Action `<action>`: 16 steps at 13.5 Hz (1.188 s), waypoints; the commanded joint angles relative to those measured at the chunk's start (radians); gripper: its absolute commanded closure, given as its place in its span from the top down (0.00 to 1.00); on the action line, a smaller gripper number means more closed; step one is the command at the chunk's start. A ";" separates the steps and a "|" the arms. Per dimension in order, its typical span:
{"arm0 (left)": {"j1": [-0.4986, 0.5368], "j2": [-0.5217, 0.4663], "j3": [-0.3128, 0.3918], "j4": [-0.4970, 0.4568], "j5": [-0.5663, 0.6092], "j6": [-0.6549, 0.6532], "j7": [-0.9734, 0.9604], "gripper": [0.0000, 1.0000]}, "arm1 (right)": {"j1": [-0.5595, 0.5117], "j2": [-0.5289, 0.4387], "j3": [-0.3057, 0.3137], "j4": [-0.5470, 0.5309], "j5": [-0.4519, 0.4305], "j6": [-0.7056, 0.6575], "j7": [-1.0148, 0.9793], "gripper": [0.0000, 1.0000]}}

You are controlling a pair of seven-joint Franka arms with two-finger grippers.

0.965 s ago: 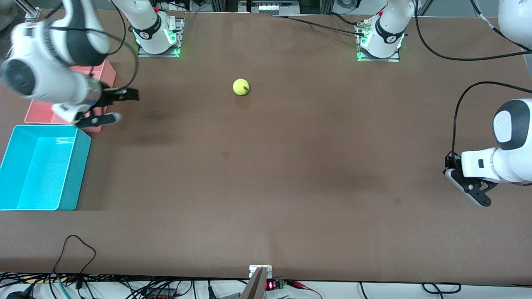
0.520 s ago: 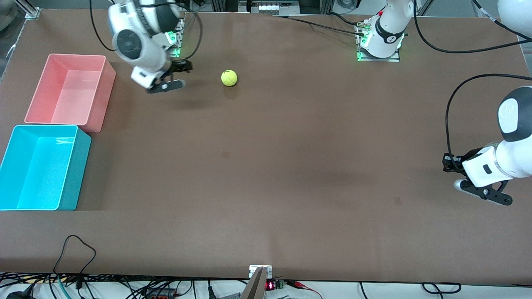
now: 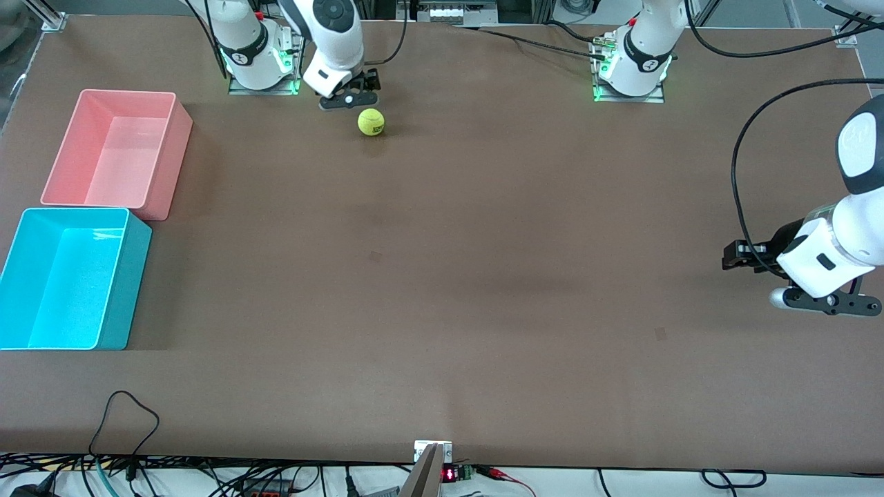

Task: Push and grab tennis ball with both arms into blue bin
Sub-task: 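Move the right gripper over the tennis ball while the left gripper withdraws, then lower the open right gripper around the tennis ball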

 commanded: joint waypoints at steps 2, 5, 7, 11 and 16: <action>0.006 -0.029 -0.033 -0.014 -0.007 -0.044 -0.086 1.00 | -0.022 -0.033 0.113 -0.017 0.027 0.052 0.058 1.00; 0.008 -0.032 -0.028 -0.015 -0.002 -0.044 -0.082 1.00 | -0.077 -0.008 0.168 -0.032 0.027 0.095 0.060 1.00; 0.012 -0.037 -0.031 -0.006 -0.005 -0.046 -0.077 1.00 | -0.091 0.039 0.171 -0.032 0.027 0.132 0.060 1.00; 0.011 -0.029 -0.022 0.041 -0.008 -0.043 -0.080 1.00 | -0.094 0.146 0.170 -0.032 0.027 0.248 0.055 1.00; 0.012 -0.026 -0.018 0.080 -0.014 -0.040 -0.090 1.00 | -0.103 0.192 0.170 -0.032 0.024 0.282 0.044 1.00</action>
